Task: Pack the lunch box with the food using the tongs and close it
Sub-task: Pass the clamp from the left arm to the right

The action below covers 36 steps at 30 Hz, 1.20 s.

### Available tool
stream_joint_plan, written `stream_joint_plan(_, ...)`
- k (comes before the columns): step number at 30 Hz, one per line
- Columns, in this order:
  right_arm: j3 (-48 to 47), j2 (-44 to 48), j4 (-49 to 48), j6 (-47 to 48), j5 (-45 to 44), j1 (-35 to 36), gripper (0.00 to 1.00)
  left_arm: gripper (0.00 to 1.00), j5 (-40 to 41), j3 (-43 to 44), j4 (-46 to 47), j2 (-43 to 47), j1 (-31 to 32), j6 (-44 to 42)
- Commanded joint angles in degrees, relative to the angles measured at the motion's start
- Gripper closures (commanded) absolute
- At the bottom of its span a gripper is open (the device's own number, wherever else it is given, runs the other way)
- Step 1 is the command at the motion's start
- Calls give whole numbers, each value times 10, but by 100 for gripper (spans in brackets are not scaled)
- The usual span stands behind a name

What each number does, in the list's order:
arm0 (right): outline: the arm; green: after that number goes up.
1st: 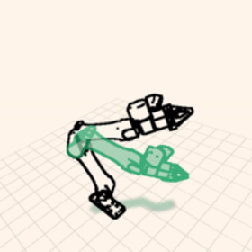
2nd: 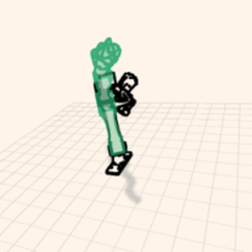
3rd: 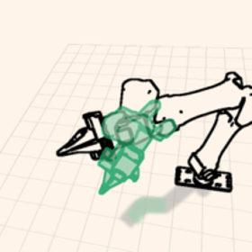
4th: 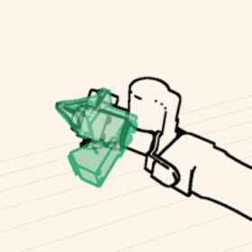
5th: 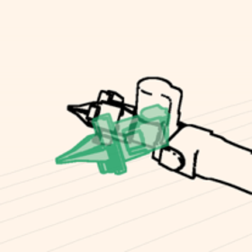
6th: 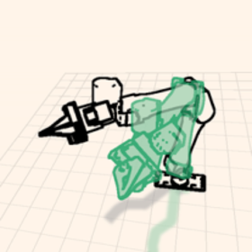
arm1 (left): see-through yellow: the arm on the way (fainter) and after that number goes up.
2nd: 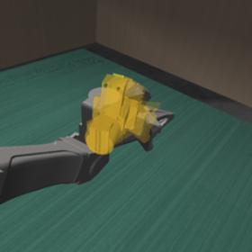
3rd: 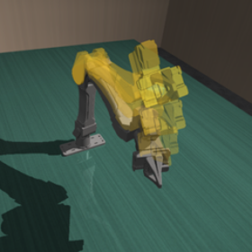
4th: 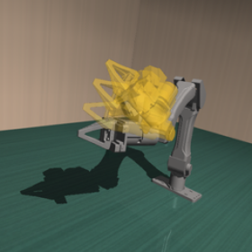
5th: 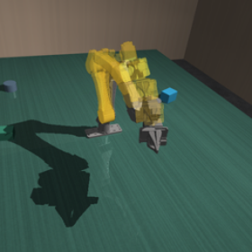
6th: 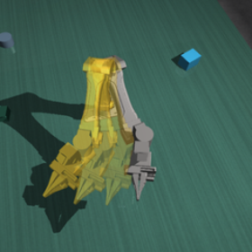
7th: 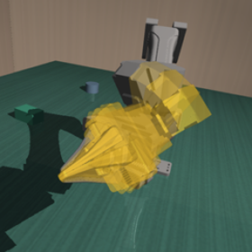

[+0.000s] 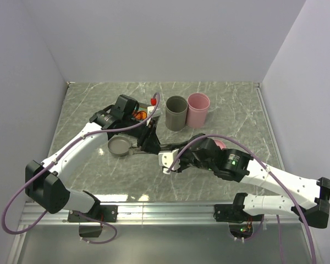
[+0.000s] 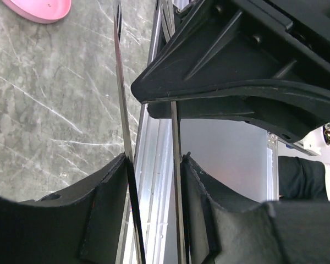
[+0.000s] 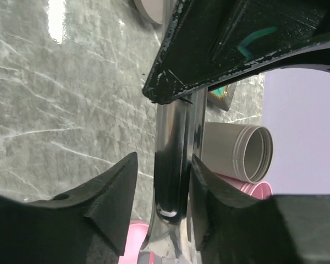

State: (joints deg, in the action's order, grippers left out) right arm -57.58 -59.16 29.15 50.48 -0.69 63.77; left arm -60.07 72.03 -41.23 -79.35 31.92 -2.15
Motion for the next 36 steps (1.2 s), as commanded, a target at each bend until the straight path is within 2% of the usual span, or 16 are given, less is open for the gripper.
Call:
stream_joint_plan(1, 2, -2, -24, 5, -14, 5, 56, 53, -32, 21, 3, 6, -1, -14)
stream_joint_plan(4, 0, -3, -23, 5, -17, 5, 65, 53, -37, 23, -6, 6, 0, -26)
stream_joint_plan(6, -1, -5, -26, 8, -18, 6, 83, 54, -35, 23, -15, 5, 2, -33)
stream_joint_plan(8, -2, -5, -26, 8, -18, 5, 93, 54, -34, 24, -24, 5, 6, -46)
stream_joint_plan(11, -9, -10, -23, 9, -16, 4, 100, 55, -31, 22, -29, 7, 16, -53)
stream_joint_plan(36, -15, -18, -15, 9, -18, 4, 100, 48, -11, 23, -45, 11, 43, -74)
